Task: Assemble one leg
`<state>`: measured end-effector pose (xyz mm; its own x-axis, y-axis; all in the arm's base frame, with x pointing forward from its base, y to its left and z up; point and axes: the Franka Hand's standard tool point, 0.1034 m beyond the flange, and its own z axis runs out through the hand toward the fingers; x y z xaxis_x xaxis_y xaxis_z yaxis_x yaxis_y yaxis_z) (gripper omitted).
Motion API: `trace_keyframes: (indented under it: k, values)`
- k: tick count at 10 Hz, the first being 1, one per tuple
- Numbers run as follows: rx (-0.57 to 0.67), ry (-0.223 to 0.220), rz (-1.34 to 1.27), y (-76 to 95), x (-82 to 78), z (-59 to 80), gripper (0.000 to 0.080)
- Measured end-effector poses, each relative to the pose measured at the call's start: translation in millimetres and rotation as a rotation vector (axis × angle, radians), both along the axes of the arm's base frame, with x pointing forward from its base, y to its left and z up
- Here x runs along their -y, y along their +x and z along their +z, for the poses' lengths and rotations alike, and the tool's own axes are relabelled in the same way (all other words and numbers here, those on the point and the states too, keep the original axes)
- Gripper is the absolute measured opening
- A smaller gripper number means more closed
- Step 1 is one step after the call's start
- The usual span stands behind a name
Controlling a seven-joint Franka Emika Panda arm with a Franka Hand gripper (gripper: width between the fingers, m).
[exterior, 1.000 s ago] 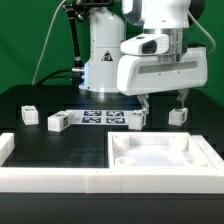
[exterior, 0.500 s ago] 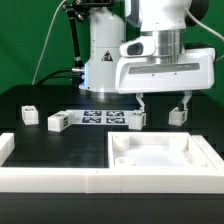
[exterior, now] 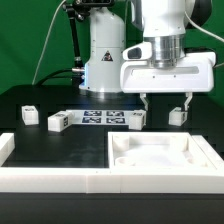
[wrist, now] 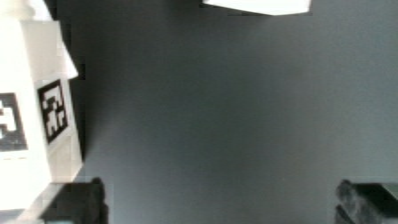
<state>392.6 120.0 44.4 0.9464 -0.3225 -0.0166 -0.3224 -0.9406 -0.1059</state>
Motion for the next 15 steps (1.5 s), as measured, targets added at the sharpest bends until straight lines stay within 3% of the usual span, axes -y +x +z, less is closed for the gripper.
trace_keyframes:
  k: [3,4,6,10,13,14,15]
  values:
    - [0.001,0.000,-0.003,-0.6,0.0,-0.8,0.0649]
    - [0.018,-0.001,-0.027,-8.4,1.2,-6.3,0.0649]
    - [0.002,-0.001,-0.041,-31.9,-16.5,-12.9,0.0649]
    - [-0.017,0.001,-0.027,-31.4,-15.4,-13.7,0.0649]
    - [-0.206,0.030,0.015,-39.6,-11.4,-17.1,0.0649]
    - [-0.336,0.061,0.036,-46.7,-13.7,-15.2,0.0649]
    - [-0.405,0.088,0.042,-43.0,-15.0,-14.1,0.0649]
